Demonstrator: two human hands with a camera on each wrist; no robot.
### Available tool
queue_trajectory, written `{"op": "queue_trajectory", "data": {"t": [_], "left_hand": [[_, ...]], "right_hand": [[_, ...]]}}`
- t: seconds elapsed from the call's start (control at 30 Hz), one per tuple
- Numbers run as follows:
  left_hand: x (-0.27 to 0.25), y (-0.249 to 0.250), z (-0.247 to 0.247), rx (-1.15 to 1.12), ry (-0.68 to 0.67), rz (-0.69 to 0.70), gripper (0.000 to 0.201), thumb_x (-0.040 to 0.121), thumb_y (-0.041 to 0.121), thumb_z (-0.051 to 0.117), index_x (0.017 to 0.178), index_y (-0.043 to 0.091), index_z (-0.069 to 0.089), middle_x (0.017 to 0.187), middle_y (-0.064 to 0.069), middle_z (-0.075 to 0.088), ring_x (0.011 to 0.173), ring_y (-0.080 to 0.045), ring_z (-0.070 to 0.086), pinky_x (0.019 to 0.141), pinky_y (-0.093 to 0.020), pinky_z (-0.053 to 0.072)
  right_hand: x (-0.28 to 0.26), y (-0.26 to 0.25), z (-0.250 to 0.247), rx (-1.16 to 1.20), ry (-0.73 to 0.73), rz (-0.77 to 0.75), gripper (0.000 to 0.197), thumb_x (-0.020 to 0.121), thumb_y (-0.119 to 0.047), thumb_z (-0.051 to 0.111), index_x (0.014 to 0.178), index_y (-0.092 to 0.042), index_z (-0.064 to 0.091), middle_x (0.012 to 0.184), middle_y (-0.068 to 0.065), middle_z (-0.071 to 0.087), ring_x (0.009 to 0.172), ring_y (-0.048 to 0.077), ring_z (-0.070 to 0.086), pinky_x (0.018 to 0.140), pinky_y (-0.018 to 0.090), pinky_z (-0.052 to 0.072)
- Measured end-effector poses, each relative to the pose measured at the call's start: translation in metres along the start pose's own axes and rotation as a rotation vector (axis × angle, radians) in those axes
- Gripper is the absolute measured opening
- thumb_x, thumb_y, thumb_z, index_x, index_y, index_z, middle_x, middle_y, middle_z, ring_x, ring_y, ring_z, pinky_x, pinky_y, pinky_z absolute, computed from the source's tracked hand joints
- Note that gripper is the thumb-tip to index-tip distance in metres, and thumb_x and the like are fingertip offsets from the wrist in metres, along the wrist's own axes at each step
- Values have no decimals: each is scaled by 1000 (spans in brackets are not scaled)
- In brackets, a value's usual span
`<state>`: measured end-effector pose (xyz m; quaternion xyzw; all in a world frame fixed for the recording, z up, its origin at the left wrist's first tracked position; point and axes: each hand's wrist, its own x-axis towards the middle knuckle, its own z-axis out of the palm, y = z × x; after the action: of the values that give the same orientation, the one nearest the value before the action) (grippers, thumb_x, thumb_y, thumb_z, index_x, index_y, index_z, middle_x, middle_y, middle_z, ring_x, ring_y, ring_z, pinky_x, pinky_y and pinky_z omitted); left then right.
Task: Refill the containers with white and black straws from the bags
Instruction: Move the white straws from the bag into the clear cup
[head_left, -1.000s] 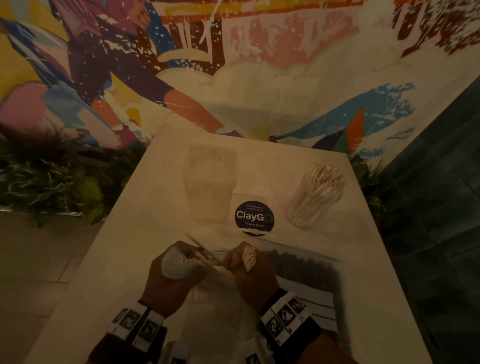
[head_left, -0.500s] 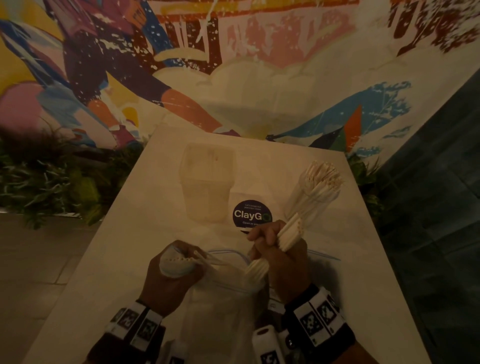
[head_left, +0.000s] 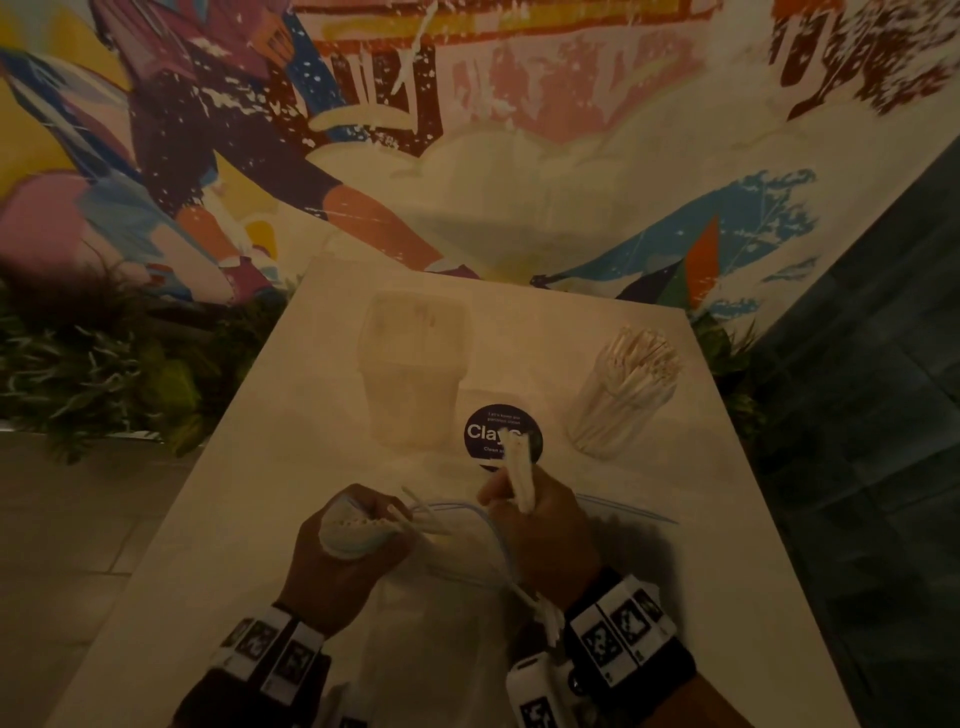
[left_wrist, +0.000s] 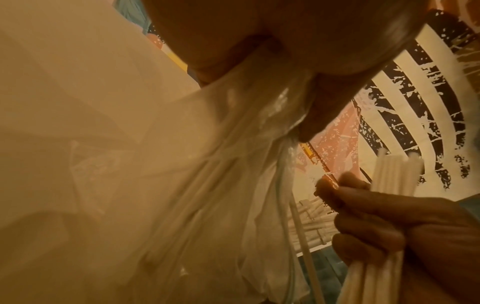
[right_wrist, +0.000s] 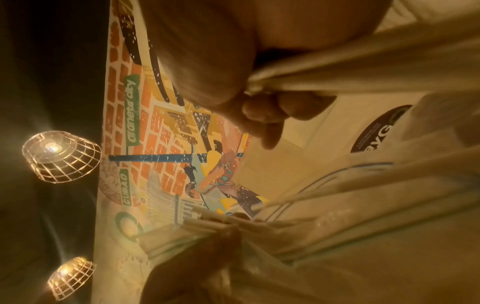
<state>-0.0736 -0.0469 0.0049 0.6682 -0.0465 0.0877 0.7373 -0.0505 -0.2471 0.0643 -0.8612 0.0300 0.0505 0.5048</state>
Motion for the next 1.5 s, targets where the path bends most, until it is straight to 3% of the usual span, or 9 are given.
{"op": "queue_trajectory", "data": {"t": [0.13, 0.23, 0.5, 0.7, 0.9, 1.1, 1.23, 1.33, 1.5], "left_hand": [[0, 1, 0, 41, -1, -3, 29, 64, 25, 76, 82, 5, 65, 87, -10, 70, 83, -26, 68, 71, -40, 57], [-1, -1, -3, 67, -9, -9, 26, 64, 26, 76, 82, 10, 66, 88, -9, 70, 84, -26, 68, 71, -43, 56], [-2, 3, -2, 52, -21, -35, 19, 64, 26, 76, 80, 22, 66, 89, -6, 71, 82, -21, 68, 72, -35, 57], [-2, 5, 0, 19, -30, -31, 18, 67, 15, 79, 78, 17, 66, 88, -9, 70, 81, -24, 68, 70, -32, 57], [-2, 7, 3, -75, -10, -35, 23, 66, -7, 77, 74, 10, 64, 82, -14, 68, 78, -29, 65, 68, -32, 56], [-2, 7, 3, -95, -10, -33, 19, 67, -10, 68, 76, 5, 63, 82, -15, 68, 79, -31, 65, 69, -34, 56], [-1, 5, 0, -51, -7, -32, 23, 66, -8, 77, 76, 9, 64, 81, -14, 68, 79, -30, 65, 69, -33, 56], [-1, 5, 0, -43, -14, -27, 21, 66, -7, 76, 78, 5, 63, 83, -13, 69, 80, -29, 66, 70, -32, 56], [1, 8, 3, -14, 9, -15, 17, 65, -8, 69, 79, -9, 59, 82, -11, 69, 78, -25, 67, 69, -28, 56]], "right_hand": [[1, -3, 18, -285, -269, 42, 31, 86, -29, 64, 113, -18, 57, 106, 2, 64, 96, 22, 61, 87, 35, 52], [4, 4, 31, -502, -324, 3, 33, 83, -37, 64, 108, -18, 57, 107, 5, 64, 96, 26, 60, 85, 37, 52], [24, -55, -32, -204, 162, -172, 40, 90, -45, 56, 60, -19, 57, 54, 0, 56, 56, 22, 55, 52, 26, 36], [82, -78, -116, 185, 511, -288, 21, 89, -10, 57, 74, -20, 68, 52, -13, 63, 51, -1, 56, 56, 16, 44], [121, -80, -163, 358, 714, -508, 12, 91, -8, 51, 82, -6, 58, 51, -14, 57, 50, 4, 50, 54, 21, 45], [137, -76, -173, 424, 980, -396, 22, 90, -35, 57, 85, -18, 69, 65, -9, 60, 55, 11, 56, 52, 31, 48], [143, -71, -162, 624, 1009, -315, 31, 92, -34, 60, 64, -23, 54, 51, -13, 57, 45, 3, 52, 49, 22, 44], [149, -52, -150, 551, 955, -232, 33, 89, -44, 59, 62, -25, 53, 54, -9, 56, 47, 9, 52, 53, 30, 50], [153, -21, -134, 425, 831, -153, 54, 91, -49, 54, 85, 4, 64, 77, 14, 66, 59, 4, 60, 46, 3, 39]]}}
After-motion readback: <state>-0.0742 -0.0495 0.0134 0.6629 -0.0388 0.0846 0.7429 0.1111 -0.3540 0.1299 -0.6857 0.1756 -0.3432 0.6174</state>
